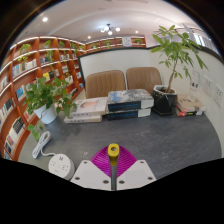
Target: Unplug charger
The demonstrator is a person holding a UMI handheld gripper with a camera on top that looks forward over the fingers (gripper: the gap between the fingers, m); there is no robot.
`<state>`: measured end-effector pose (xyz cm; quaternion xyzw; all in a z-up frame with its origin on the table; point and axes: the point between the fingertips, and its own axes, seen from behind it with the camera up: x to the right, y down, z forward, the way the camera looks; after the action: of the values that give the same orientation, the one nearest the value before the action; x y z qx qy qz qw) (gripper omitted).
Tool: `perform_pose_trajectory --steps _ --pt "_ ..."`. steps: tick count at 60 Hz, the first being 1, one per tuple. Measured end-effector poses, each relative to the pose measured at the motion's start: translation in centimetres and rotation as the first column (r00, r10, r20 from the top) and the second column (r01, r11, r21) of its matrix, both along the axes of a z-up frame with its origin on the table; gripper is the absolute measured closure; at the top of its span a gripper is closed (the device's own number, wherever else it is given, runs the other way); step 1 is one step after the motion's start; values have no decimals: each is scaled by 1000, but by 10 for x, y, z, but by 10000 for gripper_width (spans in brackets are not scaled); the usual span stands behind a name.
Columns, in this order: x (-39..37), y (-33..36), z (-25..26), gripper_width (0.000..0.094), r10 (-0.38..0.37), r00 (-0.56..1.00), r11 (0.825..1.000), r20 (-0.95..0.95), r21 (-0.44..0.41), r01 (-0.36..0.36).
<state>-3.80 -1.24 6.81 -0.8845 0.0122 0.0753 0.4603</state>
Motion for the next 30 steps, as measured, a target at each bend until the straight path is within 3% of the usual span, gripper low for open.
perform_pose_trajectory --steps 13,20,26,30 --pt "-7 -11 -71 893 11 993 993 -119 -118 -25" --pt "-7 -9 -68 884 -7 987 994 -158 -112 -11" --pt "-5 -10 -69 774 -32 987 992 -158 -123 12" --pt "12 -10 -70 563 -69 992 989 -102 -140 55"
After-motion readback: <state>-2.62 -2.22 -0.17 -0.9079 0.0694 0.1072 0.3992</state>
